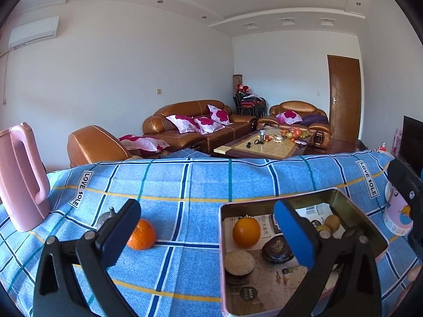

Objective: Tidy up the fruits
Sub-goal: 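Move both open tools back toward the purple fruit and orange on the bed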

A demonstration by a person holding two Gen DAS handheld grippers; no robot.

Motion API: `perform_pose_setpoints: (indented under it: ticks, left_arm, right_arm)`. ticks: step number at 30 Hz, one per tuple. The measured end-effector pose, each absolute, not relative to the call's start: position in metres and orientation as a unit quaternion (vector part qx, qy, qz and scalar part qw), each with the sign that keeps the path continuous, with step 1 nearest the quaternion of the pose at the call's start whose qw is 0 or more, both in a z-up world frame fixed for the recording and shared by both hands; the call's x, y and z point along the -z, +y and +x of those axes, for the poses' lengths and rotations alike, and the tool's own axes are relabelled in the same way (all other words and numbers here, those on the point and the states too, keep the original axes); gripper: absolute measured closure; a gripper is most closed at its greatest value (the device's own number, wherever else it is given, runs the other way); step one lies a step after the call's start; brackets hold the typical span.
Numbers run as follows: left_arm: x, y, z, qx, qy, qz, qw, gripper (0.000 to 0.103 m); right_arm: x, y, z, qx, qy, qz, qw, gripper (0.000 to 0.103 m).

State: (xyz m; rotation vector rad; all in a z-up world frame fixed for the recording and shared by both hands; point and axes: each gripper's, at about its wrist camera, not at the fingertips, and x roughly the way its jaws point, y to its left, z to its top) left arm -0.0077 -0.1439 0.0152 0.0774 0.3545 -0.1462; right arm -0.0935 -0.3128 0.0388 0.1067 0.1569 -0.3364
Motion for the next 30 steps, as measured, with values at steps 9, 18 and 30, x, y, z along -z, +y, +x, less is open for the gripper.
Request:
perform_pose_setpoints:
  ticks: [9, 18, 30]
  left_arm:
    - [-0.015, -0.138, -0.019, 0.07, 0.178, 0.034, 0.981, 0.0]
    - [-0.014, -0.126, -0.028, 0.075, 0.182, 0.023, 0.98, 0.0]
    - [-0.012, -0.093, -0.028, 0.074, 0.194, 0.016, 0.978, 0.0]
  right_arm:
    - [-0.022, -0.311, -0.077, 0.189, 0.172, 0.065, 0.965, 0.001]
    - [-0.015, -0.305, -0.08, 0.221, 0.21, 0.068, 0.95, 0.001]
    - [-0.023, -0.274, -0.103, 0.222, 0.167, 0.085, 0.957, 0.001]
